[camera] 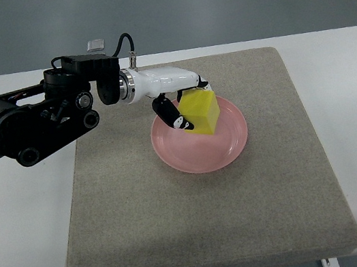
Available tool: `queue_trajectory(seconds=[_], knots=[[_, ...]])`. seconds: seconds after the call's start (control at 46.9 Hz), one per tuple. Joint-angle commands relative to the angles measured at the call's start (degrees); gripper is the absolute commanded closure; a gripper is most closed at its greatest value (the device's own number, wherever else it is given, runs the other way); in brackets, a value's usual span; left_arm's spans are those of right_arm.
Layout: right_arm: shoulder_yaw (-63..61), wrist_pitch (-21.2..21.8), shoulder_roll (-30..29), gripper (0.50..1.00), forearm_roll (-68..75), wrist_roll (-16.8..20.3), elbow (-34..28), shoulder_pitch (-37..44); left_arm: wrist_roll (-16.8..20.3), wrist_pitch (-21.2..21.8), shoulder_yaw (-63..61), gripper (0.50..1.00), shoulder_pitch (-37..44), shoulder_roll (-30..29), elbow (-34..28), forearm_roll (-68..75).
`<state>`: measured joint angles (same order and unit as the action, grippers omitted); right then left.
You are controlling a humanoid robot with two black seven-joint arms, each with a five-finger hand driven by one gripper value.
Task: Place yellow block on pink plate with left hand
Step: 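Lift the yellow cube and carry it over the pink plate, then lower the cube onto the plate and open the left hand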
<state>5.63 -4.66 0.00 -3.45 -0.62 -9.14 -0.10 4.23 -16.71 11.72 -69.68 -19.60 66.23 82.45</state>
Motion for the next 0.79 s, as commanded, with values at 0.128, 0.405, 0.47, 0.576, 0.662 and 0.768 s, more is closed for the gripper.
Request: queue_trajectory(seconds=[0.128,0.405,0.47,0.576,0.662,0.768], knots=[[0.0,0.0,0.0,0.576,0.0,0.0,0.0,0.0,0.0,0.2,-2.1,1.000,0.2,0.6,-0.2,4.7],[0.0,0.0,0.0,0.576,0.0,0.0,0.0,0.0,0.0,0.2,-2.4,0.879,0.5,0.8,-0.3,6.3],[0.0,0.0,0.0,0.576,0.0,0.0,0.0,0.0,0.0,0.2,-2.4,0.804,0.6,0.8,-0.3,6.4],[0.0,0.0,0.0,0.576,0.0,0.0,0.0,0.0,0.0,0.2,-2.4,0.611,0.7,0.7,-0.3,6.3],[0.0,0.0,0.0,0.576,-0.1,0.0,0.0,0.0,0.0,0.2,-2.4,0.540,0.7,0.7,-0.3,6.3],[0.0,0.0,0.0,0.576,0.0,0.0,0.0,0.0,0.0,0.3,-2.3,0.514,0.6,0.4,-0.4,5.6]])
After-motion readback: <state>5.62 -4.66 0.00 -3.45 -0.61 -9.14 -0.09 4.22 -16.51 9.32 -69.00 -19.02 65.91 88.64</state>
